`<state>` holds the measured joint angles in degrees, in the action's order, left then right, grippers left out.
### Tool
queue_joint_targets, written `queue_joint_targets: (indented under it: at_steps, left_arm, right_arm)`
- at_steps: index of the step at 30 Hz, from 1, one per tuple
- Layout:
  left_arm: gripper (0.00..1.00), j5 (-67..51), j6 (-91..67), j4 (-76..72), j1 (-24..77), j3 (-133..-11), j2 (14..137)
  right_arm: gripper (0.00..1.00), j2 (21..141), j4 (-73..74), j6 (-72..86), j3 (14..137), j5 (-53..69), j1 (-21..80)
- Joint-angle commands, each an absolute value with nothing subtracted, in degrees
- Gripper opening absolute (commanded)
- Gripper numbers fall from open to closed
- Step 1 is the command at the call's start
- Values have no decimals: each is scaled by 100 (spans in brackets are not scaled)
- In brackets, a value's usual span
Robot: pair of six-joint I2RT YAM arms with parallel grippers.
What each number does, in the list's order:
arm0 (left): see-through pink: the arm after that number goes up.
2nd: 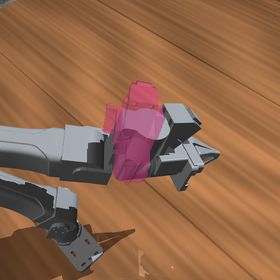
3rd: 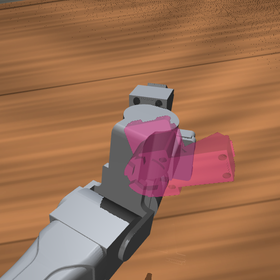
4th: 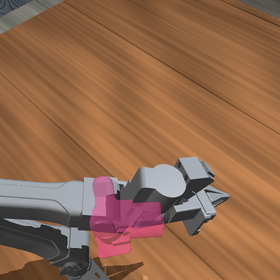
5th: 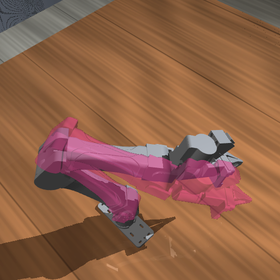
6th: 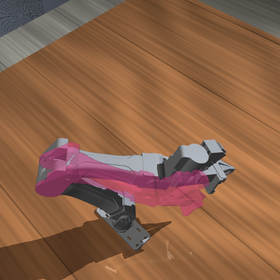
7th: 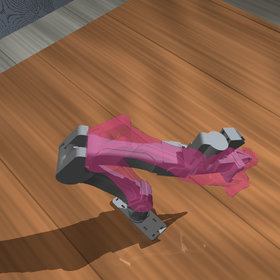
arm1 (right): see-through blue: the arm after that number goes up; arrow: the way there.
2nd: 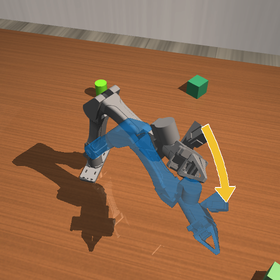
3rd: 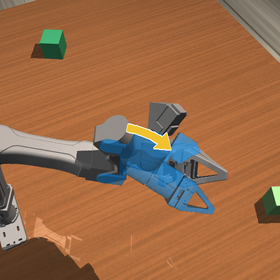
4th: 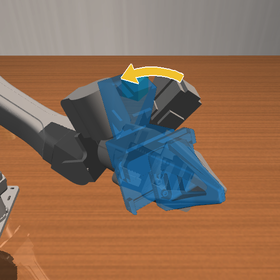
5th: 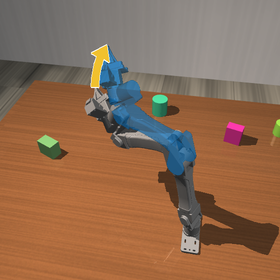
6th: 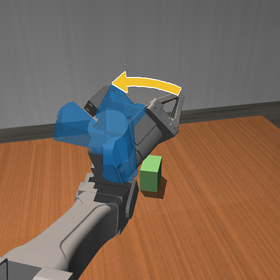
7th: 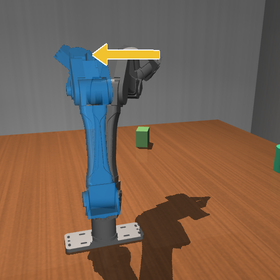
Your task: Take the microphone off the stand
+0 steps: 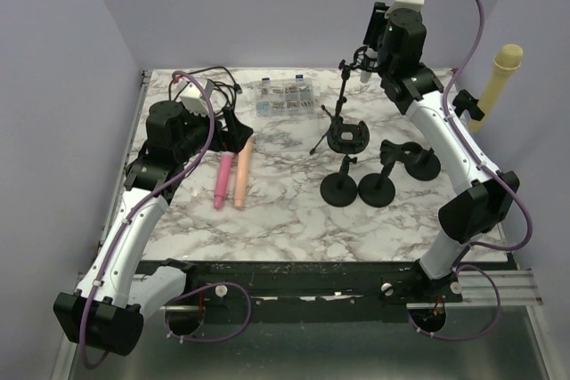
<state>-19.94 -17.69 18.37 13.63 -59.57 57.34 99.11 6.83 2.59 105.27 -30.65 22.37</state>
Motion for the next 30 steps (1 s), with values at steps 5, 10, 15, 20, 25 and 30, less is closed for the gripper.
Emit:
queue_joint_targets:
  at_steps: [5,10,15,20,25,30]
  left_arm:
    - [99,-2023,-1850,1852,1389,-6104,5715]
    - [98,-2019,-1854,1864,1389,-6104,5739]
    - [99,-1970,-1980,1963,1389,-6176,5827]
    - [99,-1961,-2095,2151,1363,-6315,5935]
    - [99,-2083,-2251,2116,1195,-6272,5815]
    - [98,-2841,-2487,1635,939,-5988,5699]
  right_arm:
    - [10,9565,449,154,10613,-2991,2224]
    - [1,9590,535,108,10949,-3064,2224]
    - [1,9610,636,70,11608,-3048,2224]
    - [1,9498,859,166,12232,-2935,2224]
    - [1,8830,850,691,11799,-2369,2224]
    - [1,8088,823,1156,10924,-1372,2224]
